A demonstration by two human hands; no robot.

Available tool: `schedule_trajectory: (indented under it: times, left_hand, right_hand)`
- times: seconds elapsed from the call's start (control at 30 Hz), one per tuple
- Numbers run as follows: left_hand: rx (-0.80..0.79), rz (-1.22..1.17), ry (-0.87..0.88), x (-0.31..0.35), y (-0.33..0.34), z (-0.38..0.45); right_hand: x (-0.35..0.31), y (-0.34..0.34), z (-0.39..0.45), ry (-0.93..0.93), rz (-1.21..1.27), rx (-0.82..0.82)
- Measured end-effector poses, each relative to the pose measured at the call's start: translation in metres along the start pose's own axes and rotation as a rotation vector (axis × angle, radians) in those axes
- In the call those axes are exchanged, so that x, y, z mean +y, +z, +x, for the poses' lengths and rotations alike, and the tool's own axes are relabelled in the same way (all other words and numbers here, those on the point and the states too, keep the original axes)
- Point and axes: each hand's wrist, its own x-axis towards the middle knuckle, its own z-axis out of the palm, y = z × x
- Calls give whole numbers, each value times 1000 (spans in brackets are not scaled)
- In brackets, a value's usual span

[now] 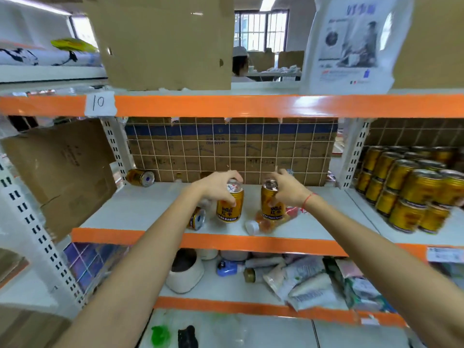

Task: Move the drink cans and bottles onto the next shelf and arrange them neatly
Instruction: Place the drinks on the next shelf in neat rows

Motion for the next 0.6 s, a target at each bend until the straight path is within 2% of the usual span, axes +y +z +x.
schedule_trajectory:
  times: [0.43, 0.6]
  left_hand:
    - [-191, 138, 206, 131, 78, -5]
    - [-167, 163, 284, 207, 123, 11]
  right_hand:
    - [71, -32, -157, 289, -66, 38]
    - [124, -57, -214, 385, -116, 101]
